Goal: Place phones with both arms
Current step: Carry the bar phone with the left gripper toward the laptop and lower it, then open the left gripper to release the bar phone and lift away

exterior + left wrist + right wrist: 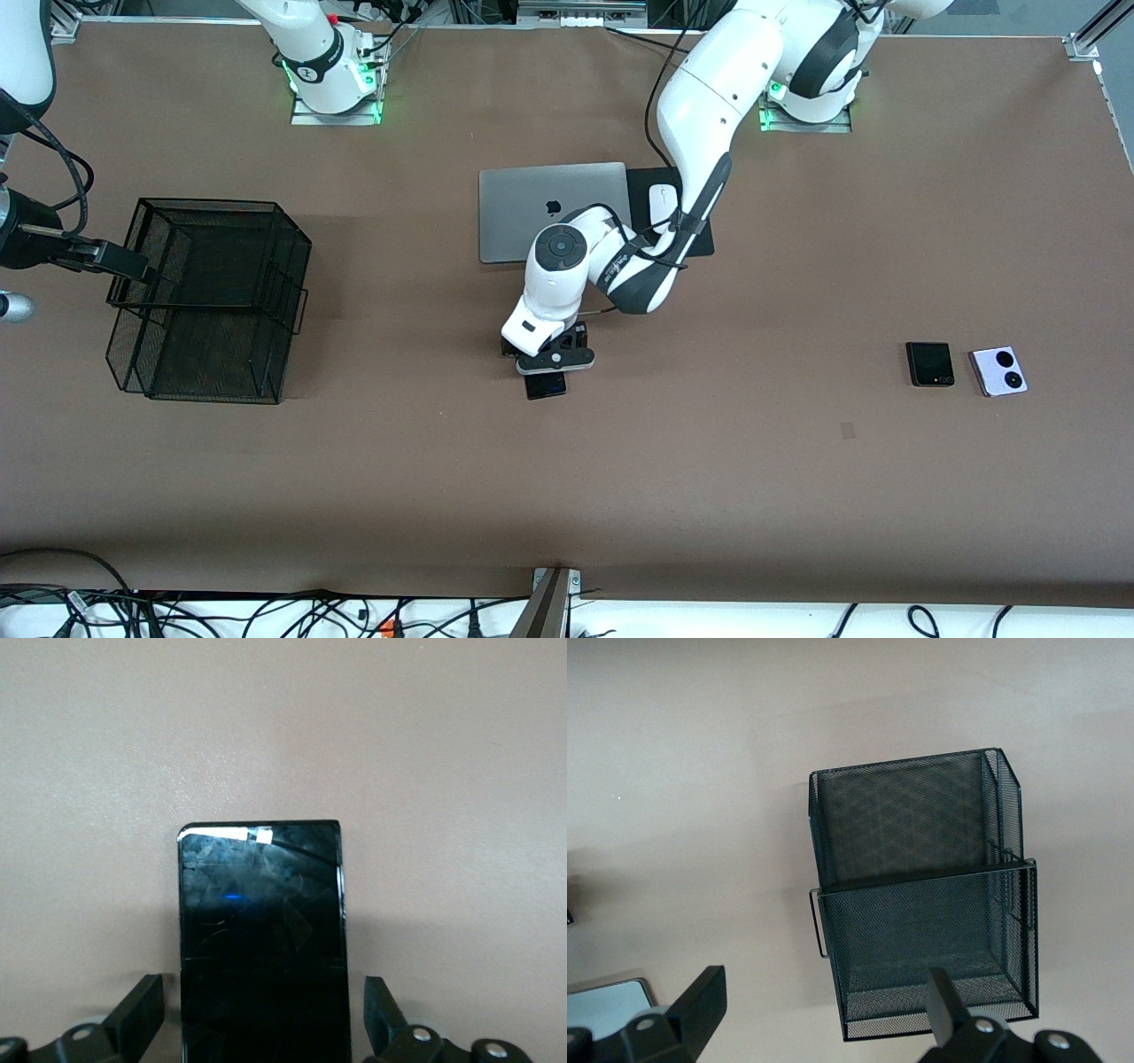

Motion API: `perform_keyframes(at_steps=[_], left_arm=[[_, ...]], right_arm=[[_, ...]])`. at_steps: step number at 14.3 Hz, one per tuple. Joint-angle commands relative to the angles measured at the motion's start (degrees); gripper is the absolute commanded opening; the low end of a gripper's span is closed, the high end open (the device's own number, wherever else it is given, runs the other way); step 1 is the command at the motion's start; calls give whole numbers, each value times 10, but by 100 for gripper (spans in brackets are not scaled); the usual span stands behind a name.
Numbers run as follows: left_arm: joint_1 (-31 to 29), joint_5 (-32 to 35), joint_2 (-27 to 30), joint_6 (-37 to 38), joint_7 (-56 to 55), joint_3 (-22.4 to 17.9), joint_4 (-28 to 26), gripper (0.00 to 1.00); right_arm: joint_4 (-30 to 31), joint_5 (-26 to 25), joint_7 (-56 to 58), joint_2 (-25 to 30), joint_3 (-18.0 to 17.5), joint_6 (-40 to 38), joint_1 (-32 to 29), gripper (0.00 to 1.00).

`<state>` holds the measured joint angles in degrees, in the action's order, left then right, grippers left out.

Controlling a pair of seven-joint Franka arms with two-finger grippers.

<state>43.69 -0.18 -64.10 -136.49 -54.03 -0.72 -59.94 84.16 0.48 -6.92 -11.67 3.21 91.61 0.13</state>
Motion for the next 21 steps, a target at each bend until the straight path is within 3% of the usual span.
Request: perform_keyframes(at_steps=[1, 4, 7, 12, 14, 16, 18, 21], left_arm=[[2, -6, -14, -7, -9, -4, 18, 100], [0, -8, 0, 17, -42, -7, 25, 100], [-25, -9, 54, 131, -29, -12, 25, 100], [-68, 7, 114, 279, 124, -22, 23, 100], [-83, 19, 136, 307, 193, -27, 12, 100], [-94, 26, 157, 318, 231, -29, -27, 100], [-105, 66, 208, 309, 283, -28, -112, 100], [-141, 68, 250, 314, 365, -28, -158, 100]], right_arm=[[-1, 12, -6, 2, 0, -6, -2, 100], [-1, 12, -6, 2, 0, -6, -2, 100], [-1, 12, -6, 2, 0, -6, -2, 100], [-1, 11, 1, 3, 1, -6, -2, 100], [-1, 10, 2, 3, 2, -7, -3, 100], [-2, 9, -5, 3, 0, -6, 0, 100], [-3, 10, -5, 2, -3, -6, 1, 100], [-3, 8, -6, -1, -9, 1, 36, 100]])
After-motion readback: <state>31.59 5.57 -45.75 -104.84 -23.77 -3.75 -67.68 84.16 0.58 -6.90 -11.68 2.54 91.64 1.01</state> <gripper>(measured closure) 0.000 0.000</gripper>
